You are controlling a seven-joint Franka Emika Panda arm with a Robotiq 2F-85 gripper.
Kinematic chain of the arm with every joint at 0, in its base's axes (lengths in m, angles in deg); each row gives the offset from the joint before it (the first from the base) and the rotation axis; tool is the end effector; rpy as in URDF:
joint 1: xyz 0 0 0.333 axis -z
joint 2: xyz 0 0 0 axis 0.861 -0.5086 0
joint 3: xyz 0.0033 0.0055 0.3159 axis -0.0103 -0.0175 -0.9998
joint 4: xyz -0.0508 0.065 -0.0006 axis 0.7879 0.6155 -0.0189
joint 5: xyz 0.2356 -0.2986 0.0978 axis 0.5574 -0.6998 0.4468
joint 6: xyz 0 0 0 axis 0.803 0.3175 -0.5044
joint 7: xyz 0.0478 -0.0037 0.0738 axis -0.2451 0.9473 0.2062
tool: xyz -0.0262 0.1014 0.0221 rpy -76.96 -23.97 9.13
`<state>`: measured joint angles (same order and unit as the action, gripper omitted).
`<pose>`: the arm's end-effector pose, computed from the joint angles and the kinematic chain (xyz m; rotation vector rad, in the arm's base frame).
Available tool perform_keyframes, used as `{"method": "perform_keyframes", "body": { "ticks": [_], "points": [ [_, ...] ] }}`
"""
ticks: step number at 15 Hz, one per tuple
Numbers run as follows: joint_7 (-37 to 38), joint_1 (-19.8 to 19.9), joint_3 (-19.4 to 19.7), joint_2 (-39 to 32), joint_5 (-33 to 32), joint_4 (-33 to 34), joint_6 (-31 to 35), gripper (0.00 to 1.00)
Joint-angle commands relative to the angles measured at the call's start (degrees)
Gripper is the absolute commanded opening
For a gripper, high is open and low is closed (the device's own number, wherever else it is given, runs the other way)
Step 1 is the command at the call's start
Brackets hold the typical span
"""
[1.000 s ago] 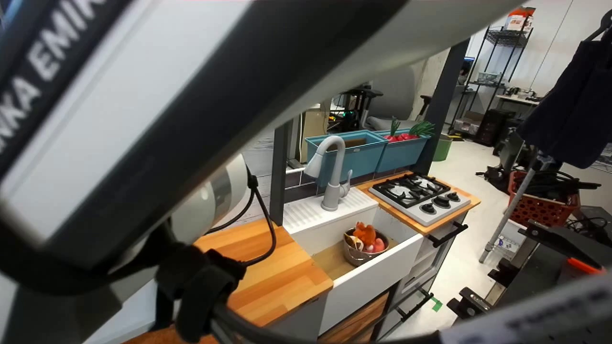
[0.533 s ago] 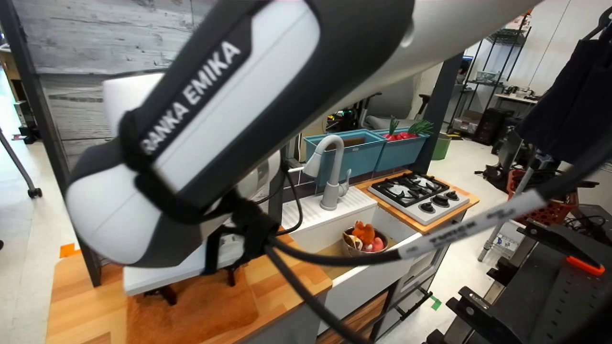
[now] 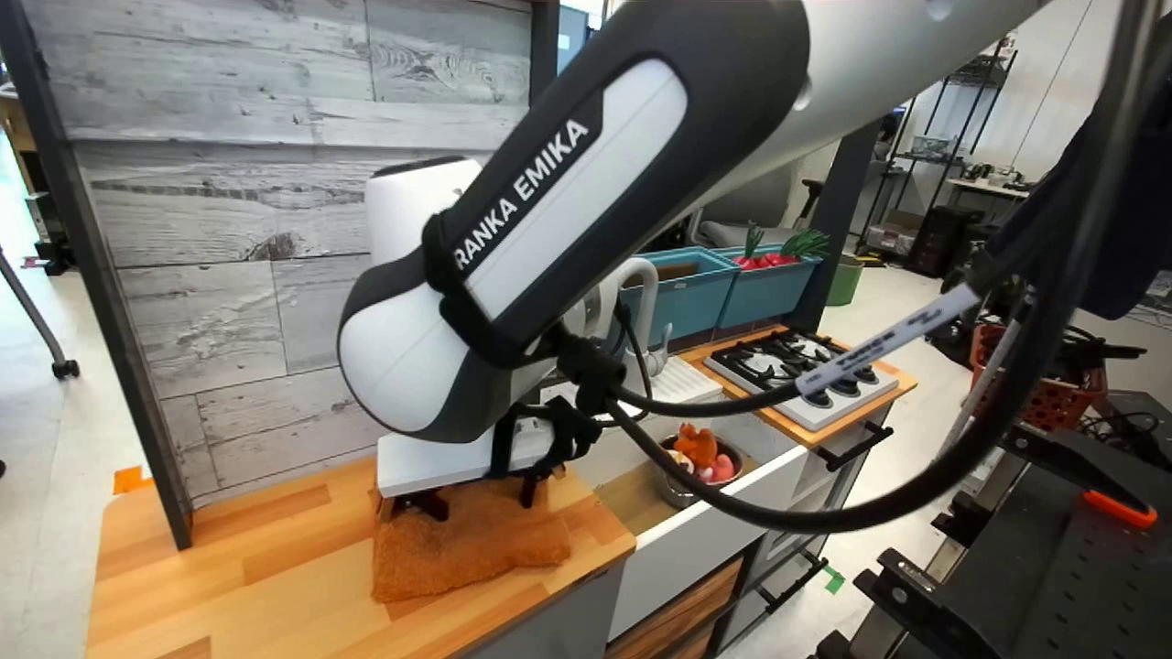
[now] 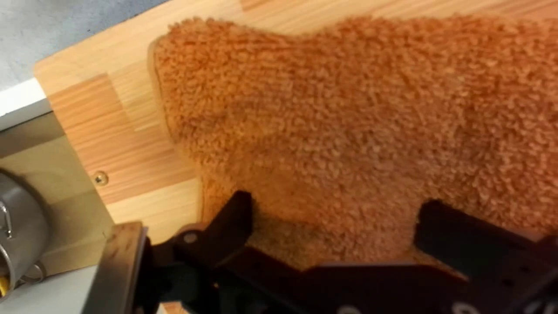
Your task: Use the towel to wipe the table, then put the dolls on the stove
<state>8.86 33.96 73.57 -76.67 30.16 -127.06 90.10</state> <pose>0.6589 0.2632 -0.0412 2.9514 -0.4395 -0.0300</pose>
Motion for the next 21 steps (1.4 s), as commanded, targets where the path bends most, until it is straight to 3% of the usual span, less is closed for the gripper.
{"method": "perform_keyframes", "body": {
  "ticks": [1,9,13,14,17,21],
  "points": [
    [0.2,-0.3,0.2,0.3,0.0,-0.4,0.0,1.0],
    [13.5,-0.5,5.0,10.4,1.0,-15.6,9.1,1.0],
    [10.5,3.9,3.1,17.0,1.5,-26.2,13.2,1.0],
    [12.5,2.3,4.4,11.4,0.5,-18.2,10.6,1.0],
    [11.7,3.7,4.1,14.5,0.7,-22.8,11.2,1.0],
    [11.7,3.6,3.6,14.9,0.8,-23.5,11.3,1.0]
  ]
}}
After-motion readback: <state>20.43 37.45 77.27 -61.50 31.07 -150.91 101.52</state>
